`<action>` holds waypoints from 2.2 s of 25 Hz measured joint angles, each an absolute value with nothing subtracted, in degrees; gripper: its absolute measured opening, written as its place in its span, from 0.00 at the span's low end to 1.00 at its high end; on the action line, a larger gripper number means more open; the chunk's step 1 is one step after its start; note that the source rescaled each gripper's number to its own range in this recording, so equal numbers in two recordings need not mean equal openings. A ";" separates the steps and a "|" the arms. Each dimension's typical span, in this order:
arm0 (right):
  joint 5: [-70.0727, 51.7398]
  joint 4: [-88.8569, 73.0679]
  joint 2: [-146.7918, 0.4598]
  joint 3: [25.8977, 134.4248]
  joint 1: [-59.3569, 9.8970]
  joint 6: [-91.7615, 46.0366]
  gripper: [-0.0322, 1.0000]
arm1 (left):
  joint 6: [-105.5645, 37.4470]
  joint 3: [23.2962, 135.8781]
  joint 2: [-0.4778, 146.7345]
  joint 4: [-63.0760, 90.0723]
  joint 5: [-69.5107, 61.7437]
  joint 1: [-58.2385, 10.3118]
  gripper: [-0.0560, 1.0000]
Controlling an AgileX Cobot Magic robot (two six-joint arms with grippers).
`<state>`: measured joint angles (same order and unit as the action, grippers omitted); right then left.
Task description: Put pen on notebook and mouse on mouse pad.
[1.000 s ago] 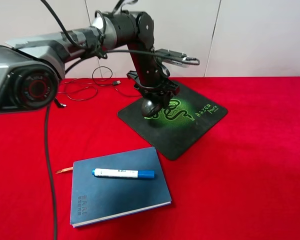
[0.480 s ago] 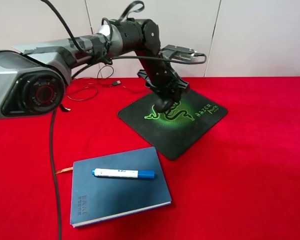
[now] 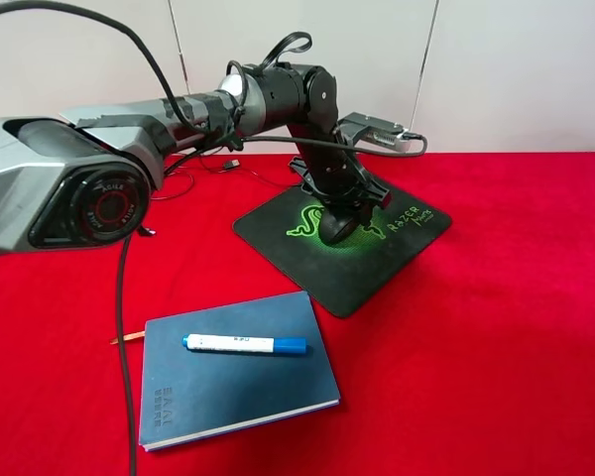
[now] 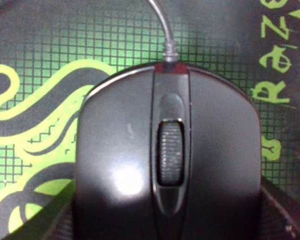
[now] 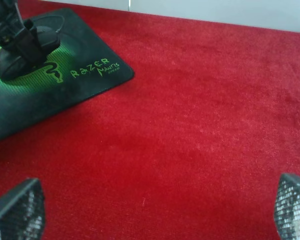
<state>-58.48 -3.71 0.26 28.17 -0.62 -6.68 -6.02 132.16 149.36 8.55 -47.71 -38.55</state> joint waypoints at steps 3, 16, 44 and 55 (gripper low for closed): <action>-58.48 -3.71 0.26 28.17 -0.62 -6.68 1.00 | -6.02 132.16 149.55 7.64 -47.66 -38.55 0.20; -58.48 -3.71 0.26 28.17 -0.62 -6.68 1.00 | -6.02 132.16 149.55 4.17 -47.66 -38.55 0.99; -58.53 -3.87 0.26 28.17 -0.62 -6.68 1.00 | -5.01 143.51 139.03 3.77 -66.63 -38.60 1.00; -58.48 -3.87 0.26 28.17 -0.62 -6.68 1.00 | -5.07 131.67 123.90 2.77 -66.69 -38.60 1.00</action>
